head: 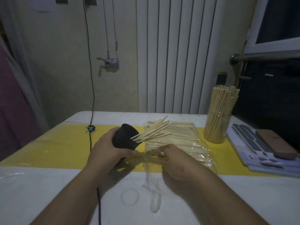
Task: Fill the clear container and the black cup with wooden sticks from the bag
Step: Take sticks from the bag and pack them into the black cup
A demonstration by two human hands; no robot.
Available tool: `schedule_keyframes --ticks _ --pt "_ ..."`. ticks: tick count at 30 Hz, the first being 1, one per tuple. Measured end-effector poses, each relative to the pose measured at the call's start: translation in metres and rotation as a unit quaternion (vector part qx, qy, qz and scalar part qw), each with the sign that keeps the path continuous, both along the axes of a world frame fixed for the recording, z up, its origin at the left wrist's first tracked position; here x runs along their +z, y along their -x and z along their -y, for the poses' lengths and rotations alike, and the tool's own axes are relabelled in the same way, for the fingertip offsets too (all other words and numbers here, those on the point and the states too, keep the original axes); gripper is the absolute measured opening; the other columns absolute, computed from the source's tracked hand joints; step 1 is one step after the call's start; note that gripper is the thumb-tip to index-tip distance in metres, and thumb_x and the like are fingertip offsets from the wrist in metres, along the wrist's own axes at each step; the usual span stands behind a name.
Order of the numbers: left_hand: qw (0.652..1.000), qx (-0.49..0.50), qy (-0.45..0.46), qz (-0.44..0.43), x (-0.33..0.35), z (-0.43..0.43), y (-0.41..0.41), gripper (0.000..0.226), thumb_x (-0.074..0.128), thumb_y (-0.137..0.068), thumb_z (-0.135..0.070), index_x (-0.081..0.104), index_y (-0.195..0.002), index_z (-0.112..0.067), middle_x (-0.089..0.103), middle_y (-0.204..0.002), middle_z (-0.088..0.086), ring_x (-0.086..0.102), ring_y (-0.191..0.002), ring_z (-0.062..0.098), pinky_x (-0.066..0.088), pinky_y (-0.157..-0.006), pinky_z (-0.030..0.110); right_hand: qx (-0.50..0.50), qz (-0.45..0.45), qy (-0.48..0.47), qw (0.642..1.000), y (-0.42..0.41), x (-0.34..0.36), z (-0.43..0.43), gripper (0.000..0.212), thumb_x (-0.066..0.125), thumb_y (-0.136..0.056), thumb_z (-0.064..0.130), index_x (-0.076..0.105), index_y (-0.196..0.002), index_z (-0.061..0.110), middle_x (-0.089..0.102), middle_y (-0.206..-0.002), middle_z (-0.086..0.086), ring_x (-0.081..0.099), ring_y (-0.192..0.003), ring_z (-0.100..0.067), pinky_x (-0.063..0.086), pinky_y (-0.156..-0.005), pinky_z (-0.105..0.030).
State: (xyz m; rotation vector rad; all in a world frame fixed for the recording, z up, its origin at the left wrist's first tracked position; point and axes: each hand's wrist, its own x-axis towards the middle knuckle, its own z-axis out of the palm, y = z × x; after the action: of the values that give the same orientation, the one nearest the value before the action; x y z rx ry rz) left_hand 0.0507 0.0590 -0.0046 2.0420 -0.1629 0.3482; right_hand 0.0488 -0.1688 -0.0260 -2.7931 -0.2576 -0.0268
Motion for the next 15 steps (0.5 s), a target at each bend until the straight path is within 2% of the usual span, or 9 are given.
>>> schedule_keyframes --ticks 3,5,15 --pt "1.0 0.001 0.001 -0.004 0.0002 0.0007 -0.0006 0.067 0.084 -0.041 -0.046 0.049 -0.097 -0.061 0.062 -0.108 -0.02 0.058 -0.098 0.002 0.048 -0.076 0.033 -0.021 0.075 0.097 0.992 0.0028 0.0003 0.0069 0.049 0.048 -0.094 0.017 0.043 -0.142 0.023 0.047 -0.134 -0.002 0.047 -0.124 -0.029 0.041 -0.101 -0.038" --pt "1.0 0.0 0.002 -0.007 -0.0002 0.0005 -0.0007 0.067 0.082 -0.04 -0.048 0.05 -0.097 -0.06 0.062 -0.108 -0.02 0.059 -0.099 0.005 0.05 -0.078 0.035 -0.028 0.096 0.085 0.991 -0.0006 0.0009 0.0097 0.046 0.047 -0.093 0.012 0.048 -0.138 0.023 0.049 -0.13 -0.002 0.048 -0.121 -0.029 0.042 -0.099 -0.036" --pt "1.0 -0.001 -0.003 -0.006 -0.001 -0.0001 -0.0009 0.068 0.082 -0.039 -0.049 0.052 -0.098 -0.06 0.064 -0.107 -0.022 0.06 -0.099 0.006 0.052 -0.079 0.036 -0.052 0.111 0.079 0.989 -0.005 -0.0037 0.0086 0.027 0.048 -0.093 0.014 0.066 -0.109 0.028 0.056 -0.112 0.0 0.051 -0.107 -0.027 0.037 -0.083 -0.034"
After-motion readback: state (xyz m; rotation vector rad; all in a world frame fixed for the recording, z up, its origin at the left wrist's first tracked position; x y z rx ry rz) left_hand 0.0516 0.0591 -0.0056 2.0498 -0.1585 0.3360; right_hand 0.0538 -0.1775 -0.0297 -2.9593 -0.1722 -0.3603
